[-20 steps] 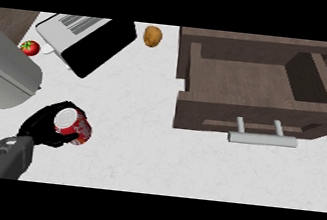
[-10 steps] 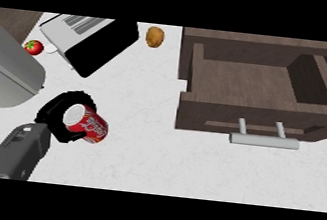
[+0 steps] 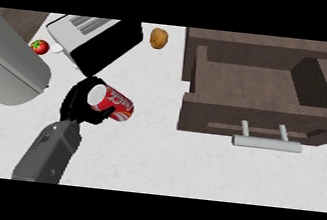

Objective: Pick up the can, place it into the drawer and close the drawer

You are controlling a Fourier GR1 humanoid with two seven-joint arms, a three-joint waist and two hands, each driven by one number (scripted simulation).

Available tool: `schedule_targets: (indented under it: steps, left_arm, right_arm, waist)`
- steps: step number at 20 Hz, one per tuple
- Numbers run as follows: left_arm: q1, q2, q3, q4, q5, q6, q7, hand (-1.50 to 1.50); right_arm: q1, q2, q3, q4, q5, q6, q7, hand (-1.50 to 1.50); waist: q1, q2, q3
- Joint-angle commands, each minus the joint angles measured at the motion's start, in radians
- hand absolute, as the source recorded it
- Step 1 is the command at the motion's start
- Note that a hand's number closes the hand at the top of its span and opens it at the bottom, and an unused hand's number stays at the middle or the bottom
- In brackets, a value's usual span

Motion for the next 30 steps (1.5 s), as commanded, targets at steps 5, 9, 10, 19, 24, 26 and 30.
schedule_targets:
  steps: [5,9,10,19,24,26,30]
  left_arm:
    - [0.059,-0.080,-0.145,-0.408,0.062,0.224,0.185,1.50]
    - [0.055,-0.081,-0.258,-0.598,0.094,0.386,0.310,1.50]
    - [0.066,-0.081,-0.250,-0.658,0.078,0.406,0.363,1.50]
    - [-0.045,-0.081,-0.359,-0.892,0.014,0.611,0.622,1.50]
    - [-0.140,-0.081,-0.411,-0.819,0.026,0.693,0.617,1.50]
    - [-0.212,-0.081,-0.394,-0.714,0.015,0.698,0.575,1.50]
    - [-0.329,-0.081,-0.471,-0.660,0.052,0.808,0.612,1.50]
  right_arm:
    - [0.013,0.004,-0.003,0.005,-0.023,0.012,-0.009,-1.50]
    - [0.028,0.004,0.000,-0.040,-0.039,-0.005,0.020,-1.50]
    - [-0.008,0.004,-0.004,-0.003,-0.004,-0.019,0.004,-1.50]
    - [0.014,0.004,0.026,-0.043,-0.023,-0.049,0.021,-1.50]
    - [0.043,0.004,0.003,-0.028,-0.042,0.000,0.002,-1.50]
    - [0.004,0.004,0.019,-0.018,-0.022,-0.010,0.011,-1.50]
    - [-0.045,0.004,0.053,-0.035,0.020,-0.045,0.055,-1.50]
  waist:
    - [-0.003,0.002,-0.001]
    - [-0.008,0.003,-0.001]
    - [-0.004,0.005,-0.001]
    - [-0.015,0.008,-0.002]
    - [-0.026,0.010,-0.002]
    - [-0.027,0.012,-0.002]
    - [-0.028,0.013,-0.002]
